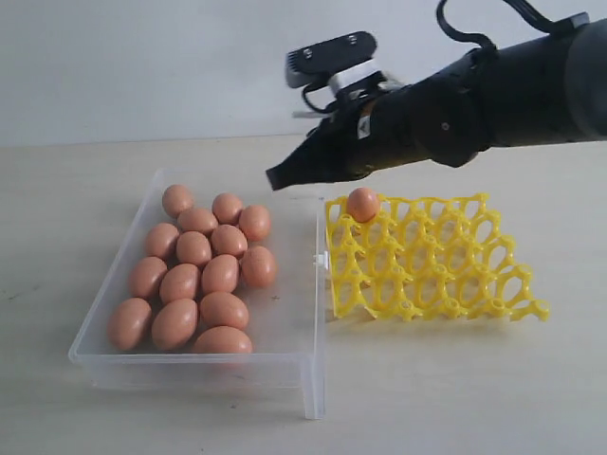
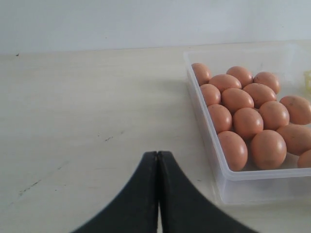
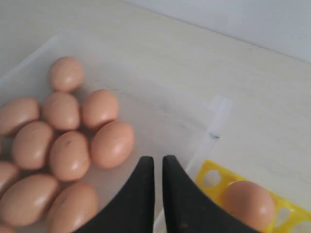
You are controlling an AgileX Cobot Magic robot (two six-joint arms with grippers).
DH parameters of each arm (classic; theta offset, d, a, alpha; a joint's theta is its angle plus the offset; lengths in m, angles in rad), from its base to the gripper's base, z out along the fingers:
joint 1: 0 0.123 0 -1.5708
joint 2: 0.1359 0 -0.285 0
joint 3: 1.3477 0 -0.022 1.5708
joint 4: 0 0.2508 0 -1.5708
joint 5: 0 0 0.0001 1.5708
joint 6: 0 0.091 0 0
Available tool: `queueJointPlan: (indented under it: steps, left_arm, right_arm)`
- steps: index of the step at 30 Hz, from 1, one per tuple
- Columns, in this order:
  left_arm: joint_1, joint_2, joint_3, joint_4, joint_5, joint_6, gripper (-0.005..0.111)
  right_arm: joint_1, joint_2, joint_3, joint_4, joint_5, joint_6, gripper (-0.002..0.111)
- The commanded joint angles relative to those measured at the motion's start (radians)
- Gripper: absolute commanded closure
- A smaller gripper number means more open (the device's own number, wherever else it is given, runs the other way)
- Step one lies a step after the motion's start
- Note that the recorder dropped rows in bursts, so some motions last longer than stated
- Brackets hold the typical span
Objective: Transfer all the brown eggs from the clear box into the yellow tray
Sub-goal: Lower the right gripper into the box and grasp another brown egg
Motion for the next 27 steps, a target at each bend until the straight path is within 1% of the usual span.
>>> queueJointPlan:
  steps: [1,3,6,9,11,14,17,21,27]
  left_arm:
    - [0.001,-0.006,-0.004,-0.001,-0.010,-0.001,0.107]
    - [0.001,-0.006,-0.004,-0.001,-0.010,-0.001,0.107]
    - [0.001,-0.006,-0.004,-0.001,-0.010,-0.001,0.107]
    - [0.001,-0.006,-0.004,-0.001,-0.010,-0.001,0.107]
    - [0.001,-0.006,-0.004,-0.001,-0.010,-0.001,0.107]
    - [0.001,-0.006,-0.004,-0.001,-0.010,-0.001,0.107]
    - [0.001,-0.006,-0.004,-0.001,-0.010,-0.001,0.107]
    - [0.001,-0.006,-0.004,-0.001,-0.010,-0.001,0.107]
    - [0.001,-0.006,-0.004,-0.001,-0.010,-0.001,0.107]
  right_arm:
    - [0.111,-0.007,-0.043,0.092,0.159,-0.147,0.098]
    - [0.143,0.013,-0.085,0.144,0.221,-0.173,0.093]
    - [0.158,0.066,-0.201,0.197,0.363,-0.208,0.081]
    - [0.163,0.144,-0.360,0.231,0.583,-0.240,0.066]
    - [0.163,0.217,-0.489,0.267,0.769,-0.252,0.060]
    - [0.163,0.329,-0.654,0.324,0.959,-0.270,0.059]
    - [0.169,0.430,-0.786,0.334,1.080,-0.277,0.059]
    - [0.191,0.508,-0.905,0.332,1.085,-0.339,0.059]
    - [0.233,0.543,-0.936,0.327,1.085,-0.407,0.060]
